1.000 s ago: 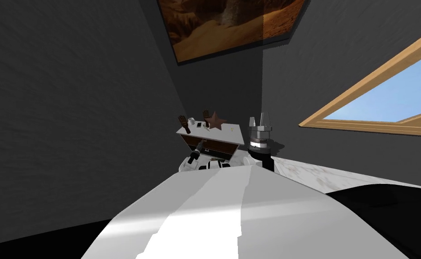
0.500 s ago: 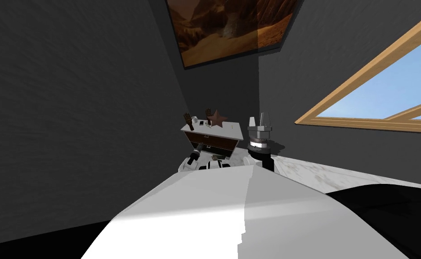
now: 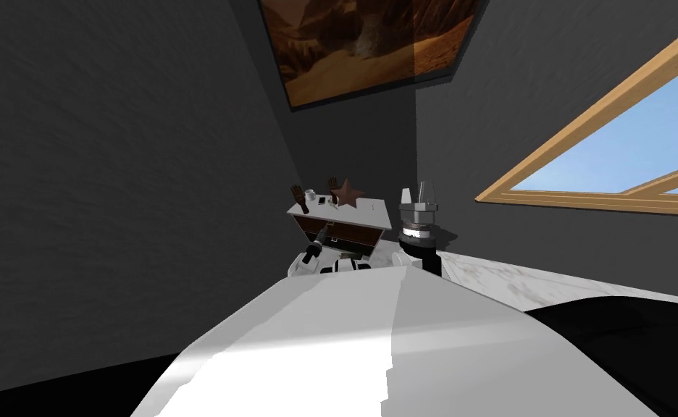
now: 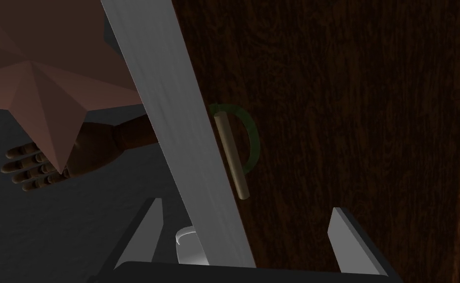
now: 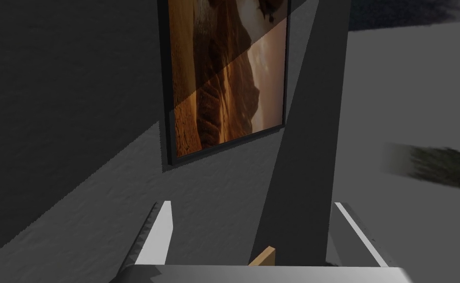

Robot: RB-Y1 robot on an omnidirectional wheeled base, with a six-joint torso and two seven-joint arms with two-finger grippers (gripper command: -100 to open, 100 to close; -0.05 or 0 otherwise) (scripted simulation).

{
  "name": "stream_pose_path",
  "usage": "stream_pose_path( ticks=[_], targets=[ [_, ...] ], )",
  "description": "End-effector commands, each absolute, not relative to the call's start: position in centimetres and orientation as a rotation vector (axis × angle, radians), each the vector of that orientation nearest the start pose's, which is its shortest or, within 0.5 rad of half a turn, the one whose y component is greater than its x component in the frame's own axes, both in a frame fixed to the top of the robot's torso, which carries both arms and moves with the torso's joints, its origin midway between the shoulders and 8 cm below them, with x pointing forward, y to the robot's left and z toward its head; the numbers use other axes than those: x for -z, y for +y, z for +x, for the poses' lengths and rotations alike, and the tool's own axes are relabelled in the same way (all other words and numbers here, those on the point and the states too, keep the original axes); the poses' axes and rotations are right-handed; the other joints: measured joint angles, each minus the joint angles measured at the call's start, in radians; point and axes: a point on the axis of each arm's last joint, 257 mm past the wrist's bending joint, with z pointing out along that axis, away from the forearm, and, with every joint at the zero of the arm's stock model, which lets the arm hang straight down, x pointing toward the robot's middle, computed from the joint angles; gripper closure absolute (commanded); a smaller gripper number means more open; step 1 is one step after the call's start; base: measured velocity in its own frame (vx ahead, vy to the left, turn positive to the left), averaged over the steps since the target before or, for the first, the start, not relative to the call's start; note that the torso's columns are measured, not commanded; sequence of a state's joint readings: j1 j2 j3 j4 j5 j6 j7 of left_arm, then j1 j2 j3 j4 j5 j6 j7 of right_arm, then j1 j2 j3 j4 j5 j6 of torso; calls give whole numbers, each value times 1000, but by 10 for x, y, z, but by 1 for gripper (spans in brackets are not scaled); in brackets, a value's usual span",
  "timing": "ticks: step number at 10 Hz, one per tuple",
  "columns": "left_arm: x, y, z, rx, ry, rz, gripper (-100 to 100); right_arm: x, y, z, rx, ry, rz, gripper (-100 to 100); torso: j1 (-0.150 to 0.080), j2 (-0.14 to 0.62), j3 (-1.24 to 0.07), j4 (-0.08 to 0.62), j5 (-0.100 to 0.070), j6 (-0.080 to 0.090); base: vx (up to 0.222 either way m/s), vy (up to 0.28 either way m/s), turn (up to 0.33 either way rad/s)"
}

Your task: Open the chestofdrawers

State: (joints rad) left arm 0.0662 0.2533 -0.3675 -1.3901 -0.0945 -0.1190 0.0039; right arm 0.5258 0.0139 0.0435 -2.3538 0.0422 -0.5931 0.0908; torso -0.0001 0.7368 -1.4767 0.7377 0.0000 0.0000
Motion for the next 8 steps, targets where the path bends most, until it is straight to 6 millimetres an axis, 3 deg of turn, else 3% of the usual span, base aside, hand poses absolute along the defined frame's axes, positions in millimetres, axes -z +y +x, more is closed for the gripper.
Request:
stream_pose_path(
  ticks=[1,2,3,8],
  targets=[
    [356,135,475,1118,1729,-871,-100,-65,-258,312,-1254,542,501,0,0,2,1,1,0,0,81,-31,-5],
    [356,135,475,1117,1729,-871,-100,-65,-258,312,-1254,542,500,0,2,7,4,2,0,0,19,-7,2],
    [356,135,475,1117,1729,-871,100,-65,-258,312,-1254,542,500,0,3,8,5,2,1,0,10,-3,0],
    [353,132,467,1123,1741,-861,100,-65,-258,312,-1254,542,500,0,-1,4,2,1,0,0,-164,47,34]
  ],
)
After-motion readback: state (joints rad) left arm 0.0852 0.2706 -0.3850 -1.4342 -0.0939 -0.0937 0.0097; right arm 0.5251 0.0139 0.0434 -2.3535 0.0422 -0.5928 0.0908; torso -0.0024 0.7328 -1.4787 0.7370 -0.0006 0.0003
